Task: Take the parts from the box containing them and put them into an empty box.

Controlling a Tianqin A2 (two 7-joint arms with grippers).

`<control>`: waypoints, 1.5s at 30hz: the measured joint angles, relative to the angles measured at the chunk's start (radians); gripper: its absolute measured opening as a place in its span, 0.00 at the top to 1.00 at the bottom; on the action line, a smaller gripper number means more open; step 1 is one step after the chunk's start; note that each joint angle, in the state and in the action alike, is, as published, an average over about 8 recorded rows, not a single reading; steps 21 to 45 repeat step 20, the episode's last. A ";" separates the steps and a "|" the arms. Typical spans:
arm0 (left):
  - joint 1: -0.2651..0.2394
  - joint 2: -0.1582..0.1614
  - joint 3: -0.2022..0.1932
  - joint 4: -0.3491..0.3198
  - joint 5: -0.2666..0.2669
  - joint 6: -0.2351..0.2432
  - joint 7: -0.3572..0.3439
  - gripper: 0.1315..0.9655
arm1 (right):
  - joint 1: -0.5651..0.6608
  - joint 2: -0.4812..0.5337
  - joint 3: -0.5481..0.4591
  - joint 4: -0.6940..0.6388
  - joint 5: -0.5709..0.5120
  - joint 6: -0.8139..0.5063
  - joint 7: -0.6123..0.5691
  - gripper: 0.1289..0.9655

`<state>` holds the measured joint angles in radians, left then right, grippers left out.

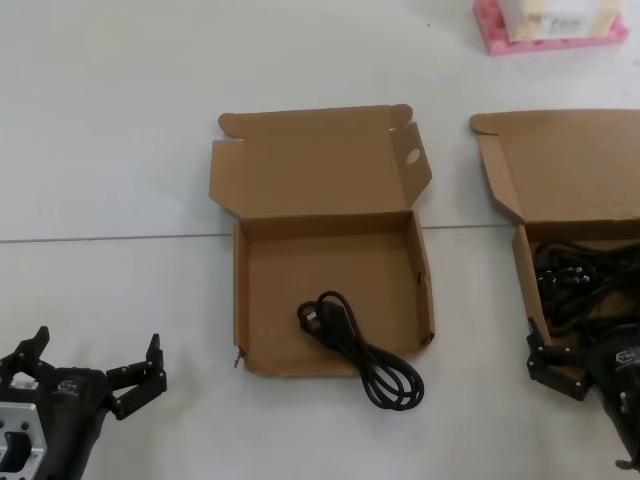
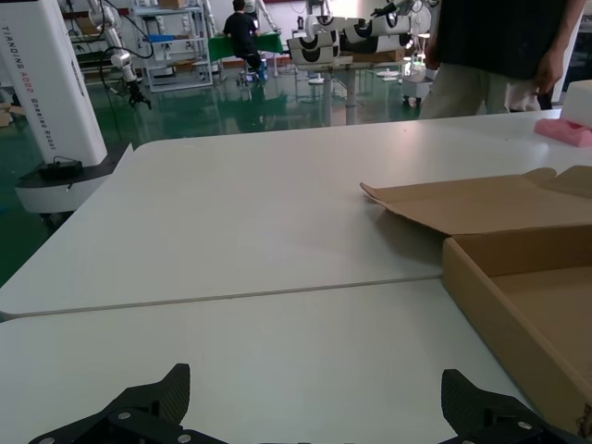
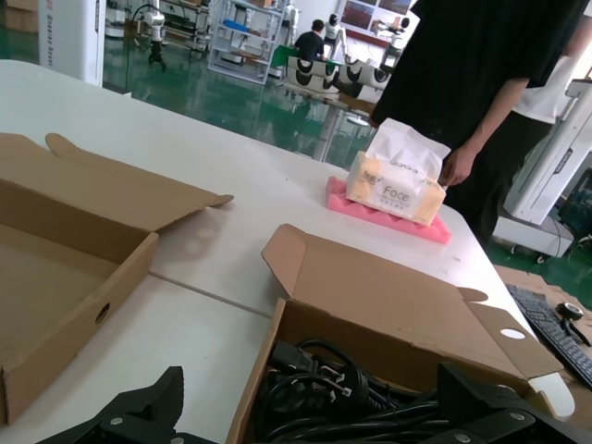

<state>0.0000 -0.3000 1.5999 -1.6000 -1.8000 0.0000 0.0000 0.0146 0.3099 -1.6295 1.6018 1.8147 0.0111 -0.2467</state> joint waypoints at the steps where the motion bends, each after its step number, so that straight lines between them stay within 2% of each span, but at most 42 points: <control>1: 0.000 0.000 0.000 0.000 0.000 0.000 0.000 0.00 | 0.000 0.000 0.000 0.000 0.000 0.000 0.000 0.00; 45: 0.000 0.000 0.000 0.000 0.000 0.000 0.000 0.00 | 0.000 0.000 0.000 0.000 0.000 0.000 0.000 0.00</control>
